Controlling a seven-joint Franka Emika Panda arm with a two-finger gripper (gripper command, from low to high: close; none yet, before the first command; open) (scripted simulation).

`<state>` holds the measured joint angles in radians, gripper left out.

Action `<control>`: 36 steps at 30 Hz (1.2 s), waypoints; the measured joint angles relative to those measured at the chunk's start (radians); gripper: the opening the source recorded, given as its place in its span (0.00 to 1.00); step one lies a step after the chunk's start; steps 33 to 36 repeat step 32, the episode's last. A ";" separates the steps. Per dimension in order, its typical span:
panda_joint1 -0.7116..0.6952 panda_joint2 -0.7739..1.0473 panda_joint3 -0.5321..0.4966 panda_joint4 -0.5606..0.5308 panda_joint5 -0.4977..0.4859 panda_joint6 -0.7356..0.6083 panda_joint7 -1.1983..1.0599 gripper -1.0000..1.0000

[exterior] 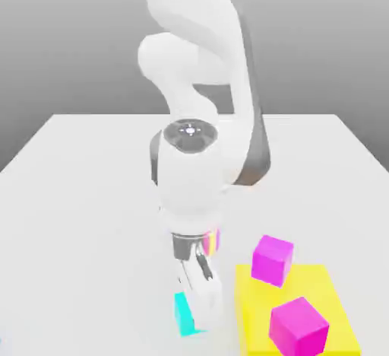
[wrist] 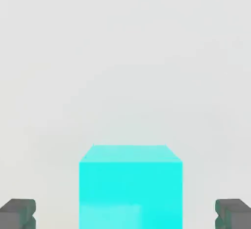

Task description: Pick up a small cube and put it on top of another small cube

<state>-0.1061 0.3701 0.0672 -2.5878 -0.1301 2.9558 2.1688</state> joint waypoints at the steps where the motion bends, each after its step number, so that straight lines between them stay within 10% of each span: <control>1: 0.000 0.000 0.000 0.000 0.000 0.000 0.000 0.00; 13: -0.032 -0.191 0.052 -0.030 0.068 -0.158 -0.059 0.00; 24: 0.050 -0.227 0.212 0.346 0.079 -0.576 -0.413 0.00; 28: 0.074 -0.133 0.212 0.368 0.032 -0.509 -0.424 0.00; 29: 0.077 -0.116 0.209 0.365 0.024 -0.489 -0.420 1.00; 36: 0.077 -0.116 0.209 0.365 0.024 -0.489 -0.421 1.00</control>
